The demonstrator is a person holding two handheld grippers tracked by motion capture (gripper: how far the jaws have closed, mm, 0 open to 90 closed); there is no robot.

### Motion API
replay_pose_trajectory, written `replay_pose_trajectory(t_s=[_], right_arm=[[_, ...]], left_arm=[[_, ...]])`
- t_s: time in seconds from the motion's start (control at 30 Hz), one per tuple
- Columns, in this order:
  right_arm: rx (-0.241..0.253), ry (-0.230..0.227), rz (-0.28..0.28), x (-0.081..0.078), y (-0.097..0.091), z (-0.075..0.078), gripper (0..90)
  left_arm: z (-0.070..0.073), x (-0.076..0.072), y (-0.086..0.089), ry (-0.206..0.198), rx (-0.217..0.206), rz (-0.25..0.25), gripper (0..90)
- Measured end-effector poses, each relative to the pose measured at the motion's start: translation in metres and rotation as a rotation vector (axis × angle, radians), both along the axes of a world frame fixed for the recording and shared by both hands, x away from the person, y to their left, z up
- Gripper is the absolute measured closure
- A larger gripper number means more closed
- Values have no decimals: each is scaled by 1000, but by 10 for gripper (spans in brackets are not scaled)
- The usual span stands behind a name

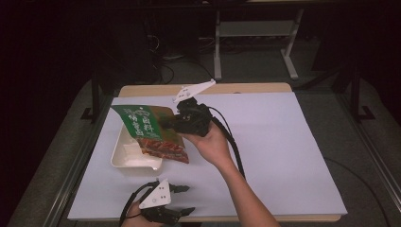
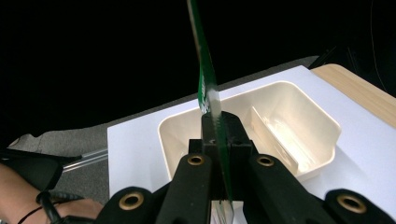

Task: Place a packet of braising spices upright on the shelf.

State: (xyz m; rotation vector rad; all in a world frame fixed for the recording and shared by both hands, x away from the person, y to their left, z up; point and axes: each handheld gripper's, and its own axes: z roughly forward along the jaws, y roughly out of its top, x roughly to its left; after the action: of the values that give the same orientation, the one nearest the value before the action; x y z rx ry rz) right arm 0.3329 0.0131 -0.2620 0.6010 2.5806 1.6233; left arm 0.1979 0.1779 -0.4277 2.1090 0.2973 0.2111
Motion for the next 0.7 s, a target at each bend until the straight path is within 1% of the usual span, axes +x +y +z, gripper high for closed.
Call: replay_pose_trajectory(t_s=[0.17, 0.23, 0.3, 0.47, 0.7], right_arm=[[4, -1, 5, 2, 9, 0, 898], [7, 0, 6, 3, 13, 1, 898], [11, 3, 10, 4, 17, 0, 898], [20, 9, 19, 8, 29, -4, 898], [31, 26, 19, 13, 44, -11, 898]], left_arm=[[0, -1, -1, 1, 0, -6, 361], [-1, -1, -2, 8, -10, -4, 359], [-2, -1, -2, -2, -5, -5, 355], [-2, 0, 0, -4, -14, 0, 355], [-3, -1, -1, -5, -13, -8, 355]])
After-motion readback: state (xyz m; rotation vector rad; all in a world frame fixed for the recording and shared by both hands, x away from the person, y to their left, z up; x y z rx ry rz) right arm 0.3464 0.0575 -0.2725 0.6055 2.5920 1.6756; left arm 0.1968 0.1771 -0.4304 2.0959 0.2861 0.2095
